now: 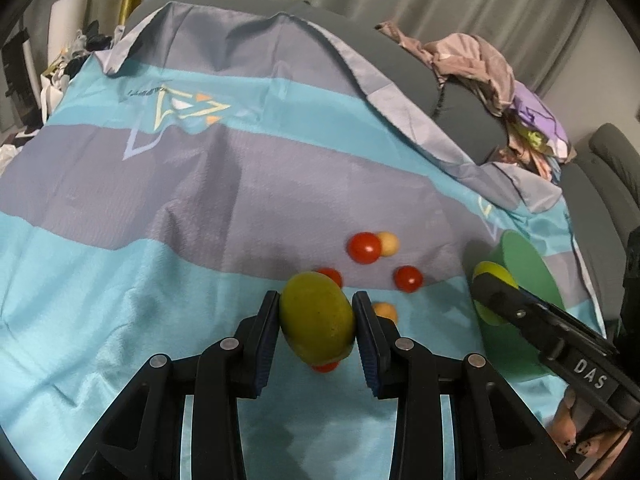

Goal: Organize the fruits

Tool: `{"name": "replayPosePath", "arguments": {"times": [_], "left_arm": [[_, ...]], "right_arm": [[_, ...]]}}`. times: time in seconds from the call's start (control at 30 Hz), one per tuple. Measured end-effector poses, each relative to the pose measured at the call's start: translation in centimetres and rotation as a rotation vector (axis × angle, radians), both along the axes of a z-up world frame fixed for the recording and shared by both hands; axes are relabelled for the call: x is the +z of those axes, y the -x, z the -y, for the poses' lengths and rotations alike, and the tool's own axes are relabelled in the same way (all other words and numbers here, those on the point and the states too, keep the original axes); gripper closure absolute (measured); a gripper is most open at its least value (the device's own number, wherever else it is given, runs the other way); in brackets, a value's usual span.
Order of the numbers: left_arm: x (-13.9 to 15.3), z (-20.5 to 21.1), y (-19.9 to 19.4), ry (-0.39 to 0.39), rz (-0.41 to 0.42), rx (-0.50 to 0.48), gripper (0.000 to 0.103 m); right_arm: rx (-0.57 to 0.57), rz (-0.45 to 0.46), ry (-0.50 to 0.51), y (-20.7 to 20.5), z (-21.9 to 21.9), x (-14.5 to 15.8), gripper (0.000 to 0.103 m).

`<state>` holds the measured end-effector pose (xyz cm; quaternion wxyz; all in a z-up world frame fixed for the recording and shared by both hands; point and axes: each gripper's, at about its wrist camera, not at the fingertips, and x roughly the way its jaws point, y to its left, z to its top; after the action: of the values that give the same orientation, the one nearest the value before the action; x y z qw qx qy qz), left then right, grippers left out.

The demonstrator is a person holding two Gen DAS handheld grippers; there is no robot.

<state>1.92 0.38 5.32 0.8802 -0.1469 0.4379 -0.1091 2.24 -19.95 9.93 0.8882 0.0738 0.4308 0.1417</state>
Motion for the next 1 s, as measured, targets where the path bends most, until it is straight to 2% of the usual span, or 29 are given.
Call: {"name": "replayPosePath", "arguments": {"times": [0.4,1.0], "left_arm": [[1.2,3.2,1.2,-0.024,0.042,-0.083,0.066],[3.9,10.2,1.6,0.001,0.107,-0.192,0.066]], "right_arm": [[-0.096,0.034,-0.038,2.2,3.7,1.1,0.068],[-0.168,0.083,-0.103,2.9,8.1,3.0,0.068]]}}
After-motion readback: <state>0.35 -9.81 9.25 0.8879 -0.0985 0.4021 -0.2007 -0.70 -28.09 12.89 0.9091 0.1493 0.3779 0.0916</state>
